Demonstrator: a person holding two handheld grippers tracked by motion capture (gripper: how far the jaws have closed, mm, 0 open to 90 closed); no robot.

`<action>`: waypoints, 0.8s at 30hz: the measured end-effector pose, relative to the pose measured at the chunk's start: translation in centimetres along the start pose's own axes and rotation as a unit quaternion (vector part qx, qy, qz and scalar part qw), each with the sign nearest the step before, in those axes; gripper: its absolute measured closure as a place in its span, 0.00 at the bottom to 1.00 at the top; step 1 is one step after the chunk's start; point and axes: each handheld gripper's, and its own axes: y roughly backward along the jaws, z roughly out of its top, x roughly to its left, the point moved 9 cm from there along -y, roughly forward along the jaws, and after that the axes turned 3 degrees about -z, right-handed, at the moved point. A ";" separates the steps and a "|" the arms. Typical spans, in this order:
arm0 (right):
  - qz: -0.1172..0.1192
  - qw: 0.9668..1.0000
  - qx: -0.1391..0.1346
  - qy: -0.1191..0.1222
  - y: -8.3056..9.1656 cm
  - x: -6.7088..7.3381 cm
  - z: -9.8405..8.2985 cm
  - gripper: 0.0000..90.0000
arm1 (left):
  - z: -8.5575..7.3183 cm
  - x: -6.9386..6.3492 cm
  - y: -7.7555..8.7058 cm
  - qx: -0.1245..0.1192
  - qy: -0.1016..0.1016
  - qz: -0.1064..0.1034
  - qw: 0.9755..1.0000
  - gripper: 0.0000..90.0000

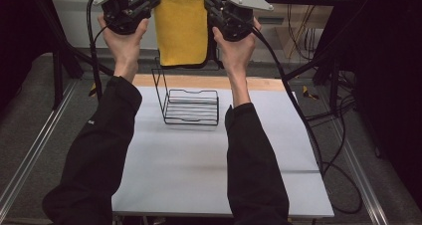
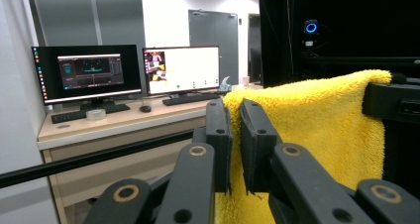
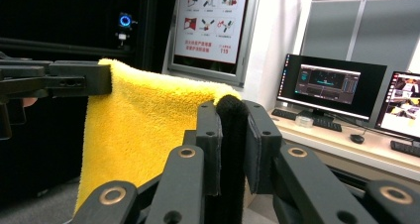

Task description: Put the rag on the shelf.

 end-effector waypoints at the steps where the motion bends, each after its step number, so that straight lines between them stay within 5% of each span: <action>1: 0.001 1.000 0.002 0.002 -0.1 0.1 -0.2 0.88 | -0.3 0.1 0.0 0.004 0.000 0.000 1.000 0.93; 17: 0.029 0.999 0.040 0.002 0.2 1.6 -4.9 0.88 | -5.6 0.4 1.8 0.036 0.008 -0.026 0.999 0.93; 24: 0.037 0.997 0.060 -0.002 0.8 1.8 -6.9 0.88 | -7.0 -0.5 2.4 0.053 0.004 -0.043 0.998 0.93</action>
